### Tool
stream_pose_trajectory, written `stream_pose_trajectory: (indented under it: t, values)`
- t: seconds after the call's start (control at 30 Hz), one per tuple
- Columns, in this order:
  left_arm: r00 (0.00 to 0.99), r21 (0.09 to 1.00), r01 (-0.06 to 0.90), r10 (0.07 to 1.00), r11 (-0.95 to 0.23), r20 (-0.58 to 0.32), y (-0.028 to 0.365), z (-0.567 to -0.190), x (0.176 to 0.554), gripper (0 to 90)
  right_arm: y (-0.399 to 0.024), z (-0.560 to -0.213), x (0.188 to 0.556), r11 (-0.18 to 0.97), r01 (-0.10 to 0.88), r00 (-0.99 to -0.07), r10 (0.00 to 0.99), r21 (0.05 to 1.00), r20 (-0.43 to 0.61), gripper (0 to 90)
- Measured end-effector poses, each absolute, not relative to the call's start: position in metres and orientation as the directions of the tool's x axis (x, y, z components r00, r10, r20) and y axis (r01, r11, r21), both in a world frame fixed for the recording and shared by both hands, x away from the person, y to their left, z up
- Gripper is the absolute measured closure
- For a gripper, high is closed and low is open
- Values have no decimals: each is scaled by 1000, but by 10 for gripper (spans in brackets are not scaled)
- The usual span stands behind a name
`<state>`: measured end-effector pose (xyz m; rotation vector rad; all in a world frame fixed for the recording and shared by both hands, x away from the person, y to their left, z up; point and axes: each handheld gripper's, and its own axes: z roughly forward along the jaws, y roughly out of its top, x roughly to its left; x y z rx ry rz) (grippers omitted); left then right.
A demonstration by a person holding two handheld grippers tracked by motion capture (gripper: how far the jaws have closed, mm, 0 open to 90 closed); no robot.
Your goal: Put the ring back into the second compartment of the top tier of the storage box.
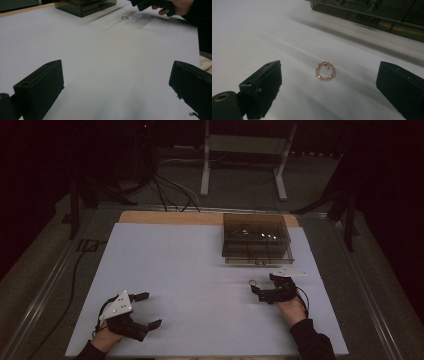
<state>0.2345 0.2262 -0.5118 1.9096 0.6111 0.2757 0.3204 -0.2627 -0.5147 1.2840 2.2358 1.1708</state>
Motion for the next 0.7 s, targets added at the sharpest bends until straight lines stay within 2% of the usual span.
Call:
stream_pose_trajectory:
  t: [0.07, 0.2, 0.23, 0.47, 0.5, 0.6, 0.63, 0.7]
  values:
    - [843, 909, 284, 531, -305, -85, 226, -511, 234, 8, -261, -515, 322, 278, 574, -543, 833, 770, 104, 131]
    - [842, 908, 286, 532, -306, -86, 226, -512, 235, 8, -258, -516, 325, 292, 575, -529, 845, 765, 75, 196]
    - [842, 909, 283, 533, -306, -83, 226, -512, 235, 8, -255, -517, 325, 306, 573, -516, 855, 760, 45, 244]
    - [842, 910, 284, 534, -303, -85, 226, -512, 234, 8, -250, -518, 329, 314, 580, -507, 862, 752, 31, 344]
    - [841, 909, 286, 534, -304, -87, 226, -512, 235, 8, -249, -517, 330, 311, 579, -497, 868, 754, 24, 402]
    - [841, 909, 286, 533, -303, -86, 226, -512, 235, 8, -248, -517, 330, 311, 578, -486, 874, 755, 12, 452]
    - [841, 910, 285, 533, -302, -87, 226, -512, 234, 8, -248, -518, 332, 314, 583, -485, 875, 749, 11, 521]
    - [841, 908, 285, 534, -307, -84, 226, -512, 234, 8, -247, -519, 333, 319, 589, -478, 878, 742, 2, 577]
